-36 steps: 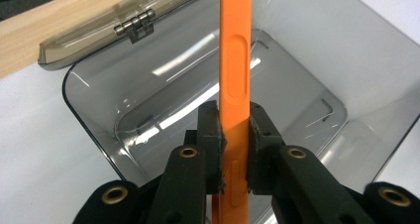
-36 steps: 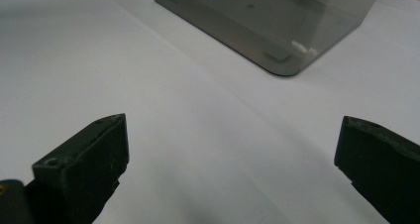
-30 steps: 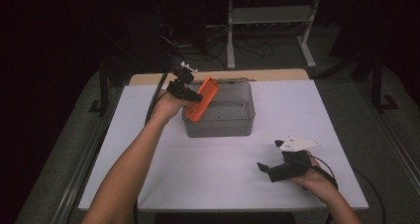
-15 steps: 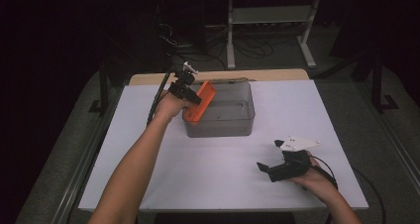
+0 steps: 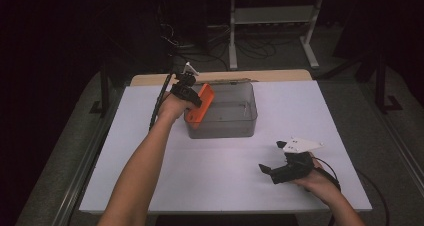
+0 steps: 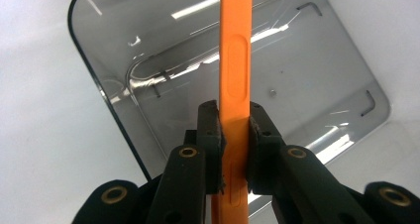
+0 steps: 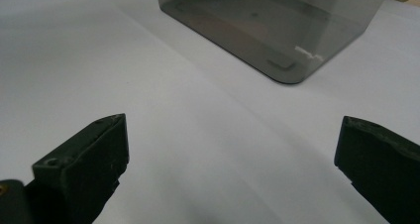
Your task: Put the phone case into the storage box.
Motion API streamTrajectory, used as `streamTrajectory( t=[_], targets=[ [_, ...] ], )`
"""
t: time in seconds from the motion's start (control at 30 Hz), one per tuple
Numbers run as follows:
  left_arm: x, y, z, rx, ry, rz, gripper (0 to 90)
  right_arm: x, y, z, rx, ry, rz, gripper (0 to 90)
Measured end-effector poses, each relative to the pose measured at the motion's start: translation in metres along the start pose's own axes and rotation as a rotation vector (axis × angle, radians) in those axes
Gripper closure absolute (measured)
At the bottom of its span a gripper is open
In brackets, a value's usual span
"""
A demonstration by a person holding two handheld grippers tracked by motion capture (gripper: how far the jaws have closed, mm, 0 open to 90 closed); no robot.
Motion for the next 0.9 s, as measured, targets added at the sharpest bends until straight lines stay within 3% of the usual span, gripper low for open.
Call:
streamTrajectory(
  t=[0.43,0.9],
  targets=[
    [0.0012,-0.0037,-0.0018,-0.073,-0.032,0.019,79.5,0.0,-0.001,-0.0013,0.008,-0.006,-0.014,0.1],
    [0.0036,-0.0085,-0.0041,-0.169,-0.04,0.033,79.4,0.0003,-0.0007,-0.0004,0.004,-0.002,-0.01,0.1]
  ],
)
Point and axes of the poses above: each handheld gripper's, and its own axes: x roughly forward along the jaws, y roughly out of its underside, z roughly to its left, the point moved 2 cm from there along x, roughly forward along the jaws, and after that the axes turned 12 degrees about y, right-handed, at the moved point
